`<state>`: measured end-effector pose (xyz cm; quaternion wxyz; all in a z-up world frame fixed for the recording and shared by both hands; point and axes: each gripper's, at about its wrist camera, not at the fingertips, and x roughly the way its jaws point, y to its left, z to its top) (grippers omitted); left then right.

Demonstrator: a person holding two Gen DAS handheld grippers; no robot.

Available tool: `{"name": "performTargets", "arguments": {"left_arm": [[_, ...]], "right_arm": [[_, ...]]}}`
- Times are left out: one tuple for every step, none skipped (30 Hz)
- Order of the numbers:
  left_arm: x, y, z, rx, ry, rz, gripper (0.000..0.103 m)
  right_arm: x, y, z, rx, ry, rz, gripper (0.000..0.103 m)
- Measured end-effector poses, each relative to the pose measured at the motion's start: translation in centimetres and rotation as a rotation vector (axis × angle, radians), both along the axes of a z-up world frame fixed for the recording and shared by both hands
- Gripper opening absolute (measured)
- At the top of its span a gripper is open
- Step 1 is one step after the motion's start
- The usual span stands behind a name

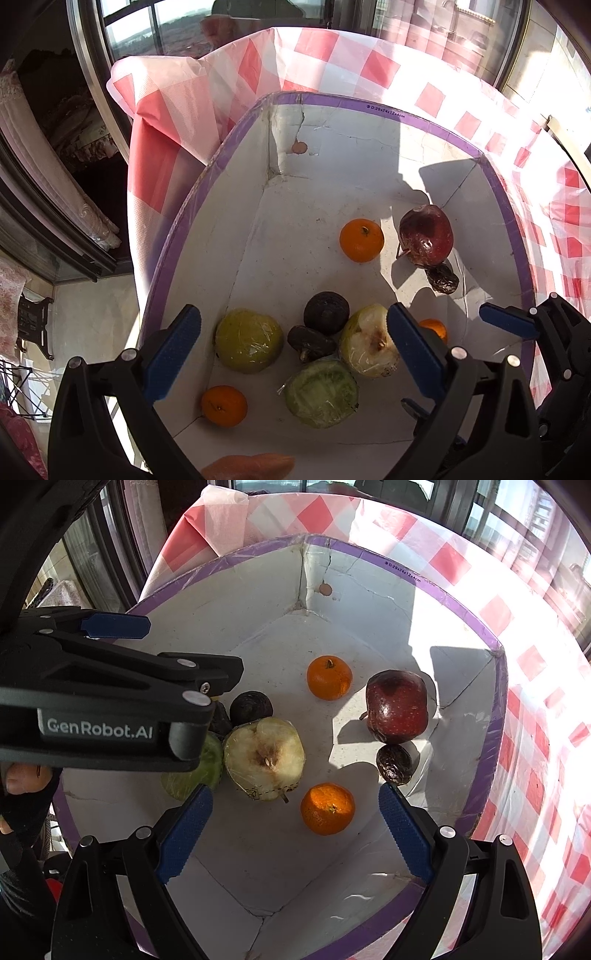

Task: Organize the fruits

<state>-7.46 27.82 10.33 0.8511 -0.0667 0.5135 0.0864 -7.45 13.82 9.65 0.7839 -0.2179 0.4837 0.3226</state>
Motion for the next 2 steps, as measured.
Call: {"name": "performTargets", "arguments": {"left_arm": [[0.03,0.13,-0.08,-0.009,0.004,0.003,0.101],[0.01,0.25,-0.13,-0.017,0.005,0.004,0.101]], "right_arm": [[-0.03,-0.01,0.03,0.002,0.0,0.001,0.088],[-0.11,0.0,0.04,0.003,-0.002,0.001,0.088]]}}
